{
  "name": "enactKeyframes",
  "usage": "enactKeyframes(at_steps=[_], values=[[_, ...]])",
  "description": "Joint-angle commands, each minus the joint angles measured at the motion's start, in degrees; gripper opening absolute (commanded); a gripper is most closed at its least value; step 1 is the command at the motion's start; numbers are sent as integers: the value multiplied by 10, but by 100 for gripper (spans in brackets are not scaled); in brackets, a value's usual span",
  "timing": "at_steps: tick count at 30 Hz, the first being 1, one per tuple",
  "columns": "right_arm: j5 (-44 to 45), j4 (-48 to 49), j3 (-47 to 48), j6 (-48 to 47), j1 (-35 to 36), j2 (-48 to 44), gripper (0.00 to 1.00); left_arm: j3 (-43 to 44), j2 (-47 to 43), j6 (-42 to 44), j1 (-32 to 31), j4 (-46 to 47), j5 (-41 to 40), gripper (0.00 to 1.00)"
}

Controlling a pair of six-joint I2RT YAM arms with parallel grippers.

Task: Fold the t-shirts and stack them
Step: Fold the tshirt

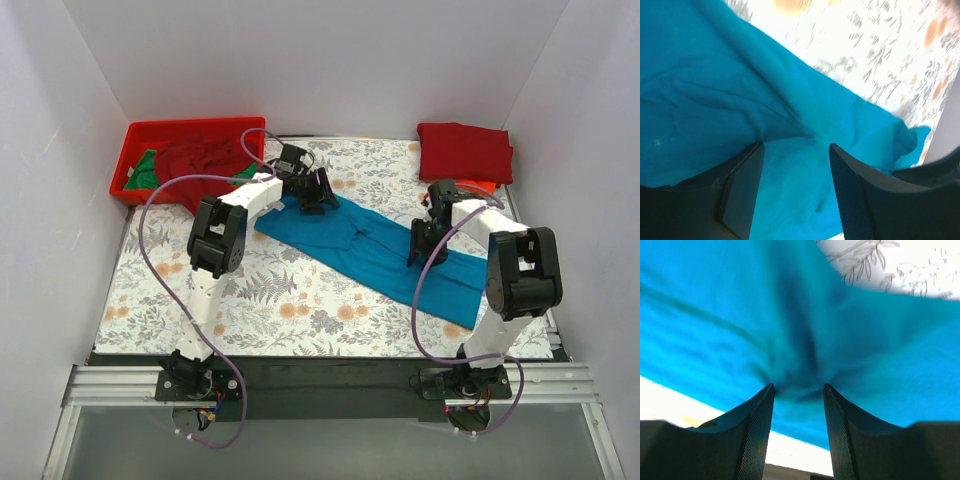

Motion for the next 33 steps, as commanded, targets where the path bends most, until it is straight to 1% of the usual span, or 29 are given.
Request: enactKeyframes(at_steps=[1, 2, 5, 8, 13, 15, 19, 20, 22, 23, 24, 26, 27, 30, 33], values=[[-1, -36, 4, 12, 1, -44, 50, 51, 63, 29, 1, -59, -40, 54], [-2, -39, 4, 10, 1, -56, 50, 75, 77, 31, 0, -59, -36, 54], [3, -46, 9, 0, 1, -80, 50, 106, 90, 35, 0, -65, -28, 54], [-9, -46, 21, -24, 1, -98, 51, 139, 86, 34, 1, -66, -29, 55], [-9, -39, 39, -58, 1, -78, 51, 182, 50, 18, 1, -66, -36, 58], [-15, -31, 45, -68, 1, -61, 51, 182, 30, 2, 0, -67, -51, 58], [-24, -9, 48, -79, 1, -37, 50, 140, -43, -28, 1, -59, -72, 58], [-27, -6, 49, -80, 1, -27, 51, 108, -54, -32, 0, -54, -74, 58], [-36, 8, 51, -88, 1, -18, 51, 73, -77, -52, 1, -37, -60, 59], [-45, 14, 50, -89, 1, -11, 51, 29, -95, -62, 1, -31, -53, 59], [-47, 21, 51, -91, 1, -8, 51, 6, -102, -71, 1, -22, -46, 59], [-46, 28, 49, -94, 1, 4, 51, -47, -122, -99, 0, 16, -23, 59], [-45, 30, 48, -94, 1, 7, 51, -92, -125, -106, 0, 27, -17, 59], [-50, 51, 33, -94, 1, 12, 51, -143, -128, -130, 1, 61, -3, 59], [-49, 55, 19, -92, 1, 15, 51, -144, -105, -132, 1, 73, 6, 59]])
